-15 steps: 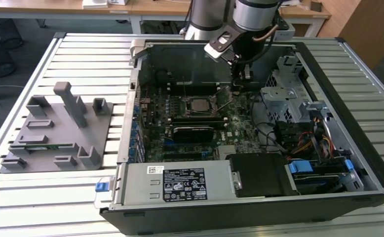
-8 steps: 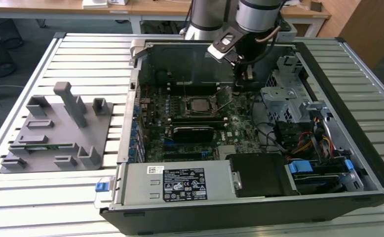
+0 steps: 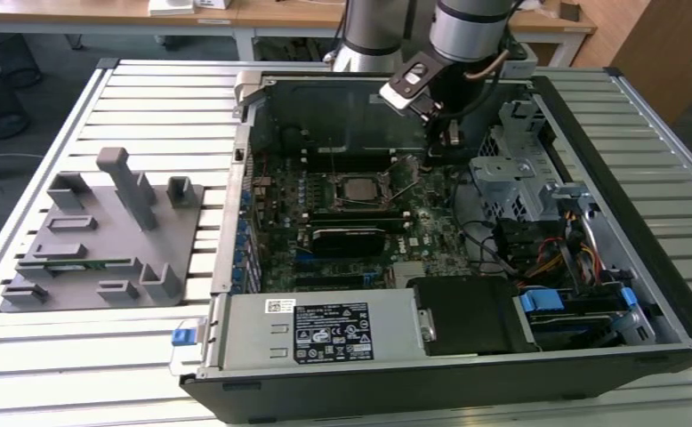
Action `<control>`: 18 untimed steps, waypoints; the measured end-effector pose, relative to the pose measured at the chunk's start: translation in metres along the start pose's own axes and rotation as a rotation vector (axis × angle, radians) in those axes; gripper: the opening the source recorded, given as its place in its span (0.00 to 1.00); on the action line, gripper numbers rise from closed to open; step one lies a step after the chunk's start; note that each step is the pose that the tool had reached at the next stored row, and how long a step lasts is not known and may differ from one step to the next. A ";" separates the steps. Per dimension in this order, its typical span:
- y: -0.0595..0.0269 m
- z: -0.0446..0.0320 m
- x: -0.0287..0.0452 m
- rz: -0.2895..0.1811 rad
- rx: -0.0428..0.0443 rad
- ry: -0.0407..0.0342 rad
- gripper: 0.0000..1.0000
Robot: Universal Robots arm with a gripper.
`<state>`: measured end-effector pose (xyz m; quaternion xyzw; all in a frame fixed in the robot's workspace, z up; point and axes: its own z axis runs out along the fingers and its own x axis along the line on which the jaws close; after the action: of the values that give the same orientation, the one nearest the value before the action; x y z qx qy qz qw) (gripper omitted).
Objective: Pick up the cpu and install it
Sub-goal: 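Close the cpu cover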
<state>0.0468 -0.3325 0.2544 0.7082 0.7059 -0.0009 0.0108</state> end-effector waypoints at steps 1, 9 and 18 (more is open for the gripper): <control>0.0002 0.0011 0.0004 0.000 0.0000 -0.0001 0.11; -0.0011 0.0115 0.0023 0.000 0.0000 -0.0001 0.11; -0.0188 0.0114 0.0022 0.000 0.0000 0.0002 0.11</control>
<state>0.0281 -0.3304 0.2427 0.7082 0.7059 -0.0009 0.0107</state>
